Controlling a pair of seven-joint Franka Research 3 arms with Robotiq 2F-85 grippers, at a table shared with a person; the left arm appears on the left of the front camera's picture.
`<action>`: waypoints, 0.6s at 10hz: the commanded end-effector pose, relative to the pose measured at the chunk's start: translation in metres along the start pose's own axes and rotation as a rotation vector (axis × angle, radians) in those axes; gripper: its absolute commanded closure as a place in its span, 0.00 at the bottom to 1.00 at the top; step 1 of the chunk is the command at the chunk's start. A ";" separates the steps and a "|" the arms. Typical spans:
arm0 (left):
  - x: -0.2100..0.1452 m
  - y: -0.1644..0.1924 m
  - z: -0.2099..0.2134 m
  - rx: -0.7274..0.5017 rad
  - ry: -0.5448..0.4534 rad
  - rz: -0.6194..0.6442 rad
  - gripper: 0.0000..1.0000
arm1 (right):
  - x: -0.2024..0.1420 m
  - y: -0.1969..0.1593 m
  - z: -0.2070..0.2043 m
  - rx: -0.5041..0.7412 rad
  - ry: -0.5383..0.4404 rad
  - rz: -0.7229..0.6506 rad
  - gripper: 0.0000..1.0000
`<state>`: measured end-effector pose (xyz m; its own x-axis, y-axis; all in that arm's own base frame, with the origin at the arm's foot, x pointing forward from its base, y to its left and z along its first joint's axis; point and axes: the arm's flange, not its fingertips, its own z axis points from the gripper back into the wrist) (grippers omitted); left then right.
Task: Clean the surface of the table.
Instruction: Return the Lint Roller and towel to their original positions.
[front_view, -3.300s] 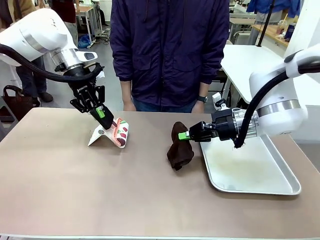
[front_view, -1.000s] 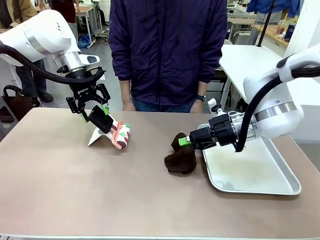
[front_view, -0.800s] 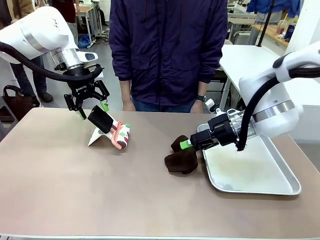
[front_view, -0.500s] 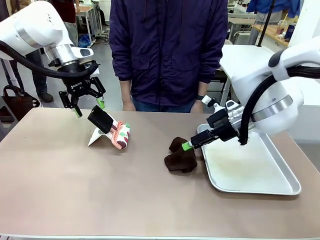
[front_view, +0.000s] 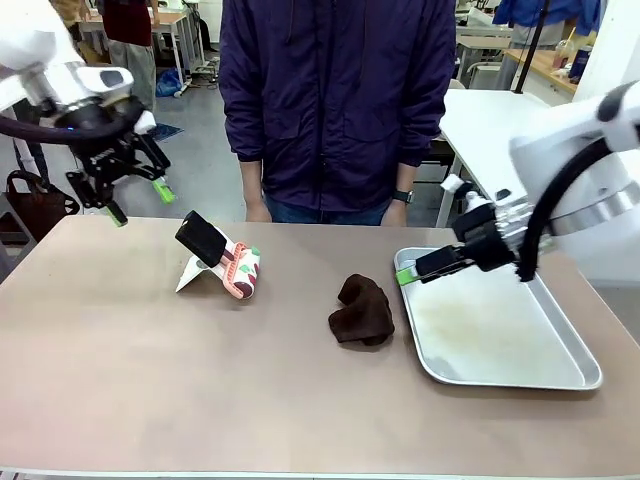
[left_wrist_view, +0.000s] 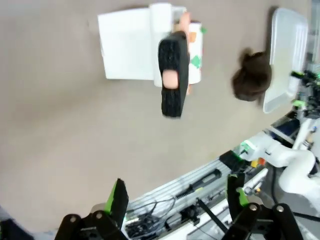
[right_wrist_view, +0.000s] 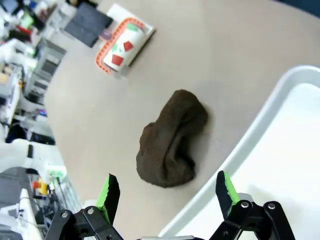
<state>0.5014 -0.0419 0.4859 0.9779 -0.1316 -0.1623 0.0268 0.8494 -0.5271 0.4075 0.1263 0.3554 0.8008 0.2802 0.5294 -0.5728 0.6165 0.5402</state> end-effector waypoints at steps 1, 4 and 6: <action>-0.044 0.023 -0.001 -0.100 -0.123 -0.010 0.00 | -0.020 0.001 0.042 0.059 -0.043 -0.109 0.00; -0.066 0.067 -0.008 -0.316 -0.311 -0.053 0.00 | -0.063 -0.015 0.106 0.310 -0.176 -0.349 0.00; -0.071 0.097 -0.010 -0.447 -0.496 -0.069 0.00 | -0.087 -0.023 0.137 0.411 -0.270 -0.463 0.00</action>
<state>0.4359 0.0458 0.4490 0.9827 0.1313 0.1308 0.0289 0.5885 -0.8080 0.3761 -0.0099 0.3916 0.9336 -0.0869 0.3477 -0.3017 0.3331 0.8933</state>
